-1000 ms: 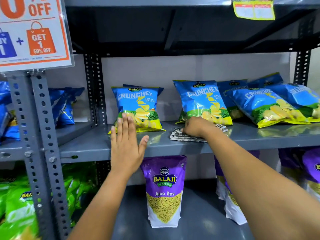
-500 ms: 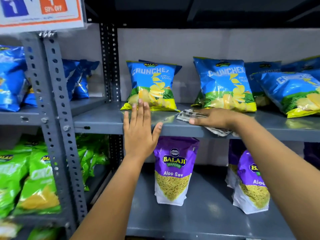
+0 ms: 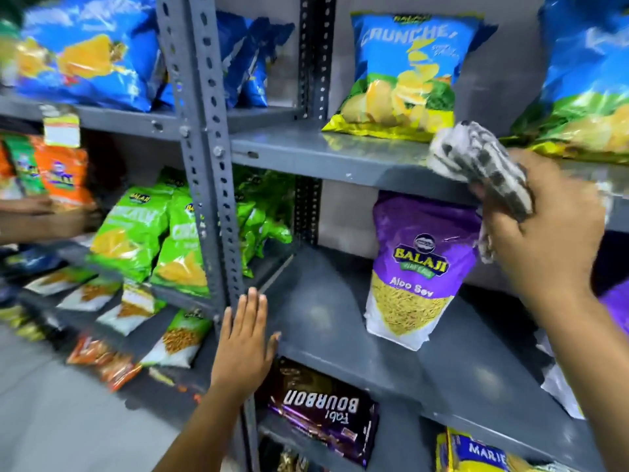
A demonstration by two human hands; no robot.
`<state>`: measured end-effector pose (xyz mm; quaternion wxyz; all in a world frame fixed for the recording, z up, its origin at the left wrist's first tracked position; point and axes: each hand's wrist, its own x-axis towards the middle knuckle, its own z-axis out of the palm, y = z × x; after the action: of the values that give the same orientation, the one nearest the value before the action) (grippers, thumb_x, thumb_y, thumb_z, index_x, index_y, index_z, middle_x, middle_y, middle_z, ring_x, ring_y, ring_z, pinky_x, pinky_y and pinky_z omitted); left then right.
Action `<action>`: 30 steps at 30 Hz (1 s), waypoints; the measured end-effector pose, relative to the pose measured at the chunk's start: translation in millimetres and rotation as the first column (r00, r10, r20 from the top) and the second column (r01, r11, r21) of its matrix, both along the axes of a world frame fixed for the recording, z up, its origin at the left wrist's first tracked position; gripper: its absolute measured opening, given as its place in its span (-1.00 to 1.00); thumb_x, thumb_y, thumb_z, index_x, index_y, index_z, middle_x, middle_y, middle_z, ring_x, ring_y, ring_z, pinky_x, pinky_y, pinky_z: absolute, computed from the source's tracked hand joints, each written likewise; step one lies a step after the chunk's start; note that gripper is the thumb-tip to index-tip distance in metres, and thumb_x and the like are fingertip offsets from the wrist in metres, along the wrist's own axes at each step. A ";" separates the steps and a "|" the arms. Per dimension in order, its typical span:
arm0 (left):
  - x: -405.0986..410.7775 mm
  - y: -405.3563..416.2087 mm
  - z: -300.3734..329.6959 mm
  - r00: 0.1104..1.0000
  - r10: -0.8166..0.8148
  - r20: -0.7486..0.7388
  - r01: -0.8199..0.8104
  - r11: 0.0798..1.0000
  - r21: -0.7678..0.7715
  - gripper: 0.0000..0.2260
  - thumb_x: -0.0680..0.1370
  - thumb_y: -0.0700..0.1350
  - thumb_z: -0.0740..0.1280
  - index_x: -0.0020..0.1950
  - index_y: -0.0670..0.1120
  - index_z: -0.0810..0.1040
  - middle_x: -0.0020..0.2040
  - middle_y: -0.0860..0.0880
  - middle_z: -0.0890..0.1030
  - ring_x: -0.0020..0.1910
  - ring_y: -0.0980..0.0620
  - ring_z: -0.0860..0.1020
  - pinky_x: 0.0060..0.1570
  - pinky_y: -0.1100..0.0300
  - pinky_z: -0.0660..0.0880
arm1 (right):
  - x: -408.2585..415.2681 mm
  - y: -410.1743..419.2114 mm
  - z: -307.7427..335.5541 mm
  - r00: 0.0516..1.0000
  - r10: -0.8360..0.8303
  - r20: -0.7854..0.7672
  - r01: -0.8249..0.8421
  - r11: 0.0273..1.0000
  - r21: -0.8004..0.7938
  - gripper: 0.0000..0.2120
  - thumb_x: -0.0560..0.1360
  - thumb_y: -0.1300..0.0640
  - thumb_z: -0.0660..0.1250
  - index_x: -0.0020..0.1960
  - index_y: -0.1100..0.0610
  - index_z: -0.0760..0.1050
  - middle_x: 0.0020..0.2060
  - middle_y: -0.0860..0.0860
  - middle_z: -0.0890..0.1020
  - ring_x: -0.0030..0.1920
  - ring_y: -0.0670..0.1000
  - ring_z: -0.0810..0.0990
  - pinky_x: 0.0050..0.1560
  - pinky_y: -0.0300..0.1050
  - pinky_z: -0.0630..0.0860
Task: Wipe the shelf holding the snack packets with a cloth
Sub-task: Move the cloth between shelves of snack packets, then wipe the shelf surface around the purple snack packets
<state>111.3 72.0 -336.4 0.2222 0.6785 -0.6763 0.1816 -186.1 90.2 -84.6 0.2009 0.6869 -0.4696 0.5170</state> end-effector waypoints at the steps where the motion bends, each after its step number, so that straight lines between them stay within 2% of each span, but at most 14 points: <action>1: 7.7 0.8 -2.9 1.000 0.020 0.002 -0.020 1.000 -0.005 -0.41 0.58 0.16 -0.17 0.46 -0.22 0.14 0.48 -0.20 0.22 0.50 0.07 -0.24 0.44 0.08 -0.17 | 9.2 5.0 -14.6 0.998 0.047 0.033 -0.046 0.999 -0.008 -0.71 0.38 0.06 0.22 0.07 0.11 0.44 -0.23 0.27 0.64 -0.21 0.29 0.55 -0.14 0.07 0.41; 4: 27.1 -6.9 -10.2 0.999 0.033 0.033 -0.032 0.999 -0.036 -0.43 0.59 0.15 -0.17 0.51 -0.13 -0.09 0.54 -0.05 -0.21 0.51 0.05 -0.24 0.45 0.09 -0.24 | 41.6 12.6 -66.4 0.934 0.216 0.285 -0.259 0.958 0.120 -0.63 0.35 -0.11 0.23 0.08 0.04 0.40 -0.27 -0.05 0.62 -0.26 -0.02 0.49 -0.21 -0.25 0.35; 6: 36.0 -16.4 -15.2 0.999 0.037 0.003 -0.037 0.998 -0.055 -0.43 0.59 0.16 -0.19 0.50 -0.11 -0.17 0.53 0.00 -0.30 0.51 0.05 -0.24 0.46 0.08 -0.25 | 60.1 13.9 -104.1 0.837 0.208 0.506 -0.371 0.895 0.246 -0.54 0.31 -0.35 0.19 0.07 -0.08 0.41 -0.32 -0.32 0.62 -0.32 -0.29 0.51 -0.25 -0.54 0.34; 9: 48.4 -38.2 -21.1 0.995 0.071 -0.074 -0.077 0.993 -0.088 -0.42 0.58 0.18 -0.19 0.49 -0.10 -0.23 0.51 0.01 -0.35 0.50 0.05 -0.26 0.46 0.10 -0.26 | 82.4 10.1 -161.1 0.776 0.068 0.627 -0.417 0.800 0.430 -0.69 0.23 -0.31 0.19 -0.04 -0.34 0.45 -0.30 -0.59 0.54 -0.27 -0.52 0.48 -0.24 -0.66 0.33; 11: 52.4 -54.9 -21.8 0.991 0.070 -0.113 -0.084 0.989 -0.124 -0.40 0.58 0.20 -0.19 0.49 -0.10 -0.26 0.51 0.00 -0.35 0.50 0.05 -0.27 0.45 0.09 -0.26 | 95.4 10.3 -186.2 0.760 -0.033 0.649 -0.406 0.756 0.514 -0.83 0.22 -0.26 0.25 -0.21 -0.51 0.43 -0.38 -0.53 0.56 -0.32 -0.51 0.47 -0.28 -0.69 0.31; 14: 56.5 -80.2 -29.8 0.985 0.022 -0.170 -0.055 0.980 -0.190 -0.36 0.58 0.20 -0.14 0.48 -0.14 -0.30 0.52 -0.11 -0.30 0.50 0.00 -0.27 0.46 0.06 -0.23 | 110.4 7.1 -218.2 0.784 -0.096 0.614 -0.365 0.729 0.580 -0.85 0.25 -0.21 0.29 -0.28 -0.51 0.45 -0.43 -0.30 0.64 -0.30 -0.36 0.50 -0.30 -0.71 0.31; 16: 56.4 -89.9 -38.8 0.983 -0.020 -0.181 -0.029 0.963 -0.267 -0.34 0.59 0.17 -0.08 0.48 -0.18 -0.29 0.52 -0.13 -0.31 0.51 -0.07 -0.23 0.47 0.00 -0.16 | 123.1 4.4 -224.4 0.783 -0.068 0.618 -0.385 0.727 0.568 -0.84 0.31 -0.17 0.30 -0.18 -0.45 0.51 -0.30 -0.44 0.63 -0.22 -0.45 0.52 -0.18 -0.70 0.33; 17: 56.3 -93.7 -42.8 0.983 -0.032 -0.180 -0.024 0.953 -0.302 -0.34 0.59 0.16 -0.07 0.48 -0.20 -0.29 0.52 -0.13 -0.32 0.51 -0.09 -0.23 0.46 -0.02 -0.14 | 129.8 -1.1 -229.5 0.768 -0.065 0.637 -0.402 0.726 0.558 -0.83 0.31 -0.14 0.29 -0.14 -0.38 0.54 -0.25 -0.43 0.64 -0.15 -0.44 0.54 -0.11 -0.64 0.37; 20: 54.3 -99.8 -46.6 0.980 -0.050 -0.192 -0.022 0.936 -0.352 -0.33 0.60 0.16 -0.06 0.47 -0.23 -0.30 0.50 -0.15 -0.35 0.50 -0.12 -0.25 0.46 -0.03 -0.17 | 147.9 -24.9 -232.9 0.734 -0.216 0.644 -0.339 0.706 0.622 -0.80 0.32 -0.19 0.33 -0.14 -0.13 0.59 -0.22 -0.02 0.68 -0.04 0.06 0.62 -0.02 -0.16 0.46; 22: 53.7 -100.9 -46.5 0.979 -0.063 -0.194 -0.011 0.933 -0.359 -0.33 0.60 0.15 -0.05 0.47 -0.22 -0.30 0.50 -0.15 -0.35 0.50 -0.12 -0.25 0.46 -0.05 -0.16 | 156.9 -54.3 -219.3 0.745 -0.212 0.632 -0.395 0.624 0.675 -0.84 0.40 -0.15 0.34 -0.23 -0.08 0.56 -0.30 -0.07 0.68 -0.14 0.08 0.61 0.00 -0.02 0.46; 24: 54.9 -101.0 -50.0 0.978 -0.079 -0.194 0.002 0.931 -0.366 -0.33 0.59 0.15 -0.03 0.48 -0.21 -0.29 0.51 -0.14 -0.34 0.51 -0.12 -0.23 0.46 -0.07 -0.13 | 164.3 -94.3 -201.1 0.846 -0.092 0.525 -0.378 0.591 0.713 -0.61 0.39 -0.27 0.28 -0.10 0.06 0.55 -0.22 0.06 0.70 -0.16 0.14 0.62 -0.02 0.06 0.50; 26: 55.6 -100.5 -50.3 0.976 -0.082 -0.200 0.003 0.929 -0.370 -0.33 0.60 0.15 -0.02 0.48 -0.19 -0.30 0.51 -0.13 -0.33 0.51 -0.11 -0.23 0.46 -0.06 -0.13 | 167.0 -149.4 -192.0 0.950 -0.013 0.313 -0.238 0.618 0.749 -0.61 0.47 -0.14 0.27 -0.06 0.22 0.52 -0.16 0.29 0.66 -0.12 0.24 0.61 -0.13 0.00 0.45; 28: 54.9 -99.2 -49.8 0.976 -0.075 -0.206 -0.004 0.933 -0.360 -0.33 0.59 0.15 -0.03 0.48 -0.19 -0.30 0.51 -0.12 -0.33 0.51 -0.10 -0.23 0.47 -0.04 -0.14 | 165.9 -209.2 -194.0 0.987 -0.063 0.147 -0.072 0.643 0.763 -0.58 0.51 -0.09 0.20 -0.05 0.31 0.50 -0.15 0.40 0.63 -0.09 0.34 0.60 -0.14 0.05 0.48; 30: 54.6 -97.5 -47.3 0.977 -0.067 -0.200 -0.009 0.935 -0.353 -0.33 0.59 0.15 -0.03 0.48 -0.19 -0.29 0.52 -0.12 -0.32 0.51 -0.10 -0.22 0.47 -0.02 -0.14 | 158.1 -255.4 -206.6 0.989 -0.138 0.059 0.035 0.595 0.803 -0.67 0.52 0.02 0.19 0.05 0.29 0.47 -0.07 0.43 0.60 -0.03 0.39 0.58 -0.05 0.14 0.52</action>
<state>166.0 -25.5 -383.6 0.4126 0.6329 -0.6157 0.2240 -28.0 -165.2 -291.2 -0.1303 0.6494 -0.6948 0.2803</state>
